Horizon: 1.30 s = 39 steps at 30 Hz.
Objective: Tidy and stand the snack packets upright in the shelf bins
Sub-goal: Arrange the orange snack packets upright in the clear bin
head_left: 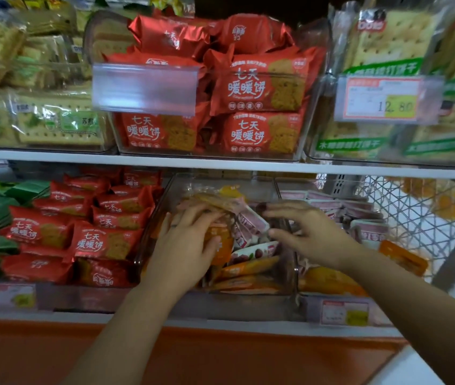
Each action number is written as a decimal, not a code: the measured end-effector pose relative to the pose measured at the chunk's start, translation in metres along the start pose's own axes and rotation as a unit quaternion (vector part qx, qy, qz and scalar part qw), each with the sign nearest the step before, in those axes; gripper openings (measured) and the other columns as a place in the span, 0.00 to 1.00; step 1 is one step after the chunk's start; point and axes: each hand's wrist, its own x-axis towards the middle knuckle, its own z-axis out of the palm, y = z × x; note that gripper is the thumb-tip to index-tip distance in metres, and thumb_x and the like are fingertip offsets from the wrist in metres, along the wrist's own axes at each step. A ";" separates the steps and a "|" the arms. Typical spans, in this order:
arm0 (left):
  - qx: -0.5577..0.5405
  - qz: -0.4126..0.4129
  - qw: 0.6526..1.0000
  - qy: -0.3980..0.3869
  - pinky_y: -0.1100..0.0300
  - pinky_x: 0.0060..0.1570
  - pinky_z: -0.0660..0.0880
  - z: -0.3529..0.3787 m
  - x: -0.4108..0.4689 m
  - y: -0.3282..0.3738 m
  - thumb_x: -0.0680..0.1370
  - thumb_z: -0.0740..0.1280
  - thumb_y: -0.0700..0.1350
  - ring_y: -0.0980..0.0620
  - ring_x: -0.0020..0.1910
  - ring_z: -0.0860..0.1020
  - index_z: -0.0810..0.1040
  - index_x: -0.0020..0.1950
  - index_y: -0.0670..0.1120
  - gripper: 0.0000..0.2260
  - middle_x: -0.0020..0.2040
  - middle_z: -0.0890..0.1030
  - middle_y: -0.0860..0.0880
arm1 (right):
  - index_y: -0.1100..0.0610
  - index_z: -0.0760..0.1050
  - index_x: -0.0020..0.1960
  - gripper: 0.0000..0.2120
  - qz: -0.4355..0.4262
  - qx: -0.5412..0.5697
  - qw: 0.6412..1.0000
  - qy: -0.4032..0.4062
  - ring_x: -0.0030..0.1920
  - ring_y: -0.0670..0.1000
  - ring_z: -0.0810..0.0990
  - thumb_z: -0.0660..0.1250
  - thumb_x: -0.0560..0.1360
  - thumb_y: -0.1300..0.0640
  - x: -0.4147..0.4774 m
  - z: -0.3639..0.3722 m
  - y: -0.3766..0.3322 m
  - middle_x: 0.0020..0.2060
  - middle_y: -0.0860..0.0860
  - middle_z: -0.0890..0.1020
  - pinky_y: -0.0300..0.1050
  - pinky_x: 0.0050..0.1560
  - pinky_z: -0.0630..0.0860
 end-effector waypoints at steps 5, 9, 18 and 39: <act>-0.045 0.055 0.997 -0.016 0.49 0.68 0.64 0.008 0.005 0.055 0.79 0.62 0.49 0.53 0.66 0.67 0.71 0.66 0.57 0.15 0.68 0.68 0.57 | 0.45 0.76 0.58 0.11 0.133 -0.022 0.988 0.072 0.34 0.37 0.77 0.65 0.76 0.52 -0.074 -0.032 0.043 0.52 0.46 0.81 0.26 0.35 0.70; -0.039 0.099 0.992 -0.071 0.52 0.72 0.58 0.028 0.014 0.100 0.81 0.59 0.51 0.57 0.67 0.65 0.69 0.68 0.58 0.15 0.67 0.68 0.59 | 0.52 0.77 0.60 0.14 0.263 -0.028 0.959 0.103 0.47 0.53 0.81 0.66 0.75 0.57 -0.117 -0.043 0.076 0.57 0.53 0.81 0.43 0.45 0.72; 0.056 0.168 0.970 -0.166 0.47 0.74 0.48 0.074 0.040 0.141 0.80 0.58 0.53 0.55 0.65 0.71 0.71 0.66 0.57 0.15 0.66 0.73 0.58 | 0.55 0.65 0.70 0.22 0.314 -0.140 0.938 -0.048 0.69 0.60 0.65 0.59 0.77 0.55 -0.120 -0.026 0.113 0.75 0.57 0.55 0.53 0.62 0.71; 0.066 0.201 0.969 -0.127 0.48 0.73 0.40 0.082 0.034 0.134 0.78 0.61 0.55 0.55 0.66 0.67 0.74 0.65 0.58 0.15 0.62 0.76 0.59 | 0.59 0.68 0.65 0.31 0.314 -0.268 0.878 -0.243 0.60 0.57 0.74 0.74 0.67 0.49 -0.053 -0.030 0.134 0.60 0.54 0.76 0.53 0.58 0.75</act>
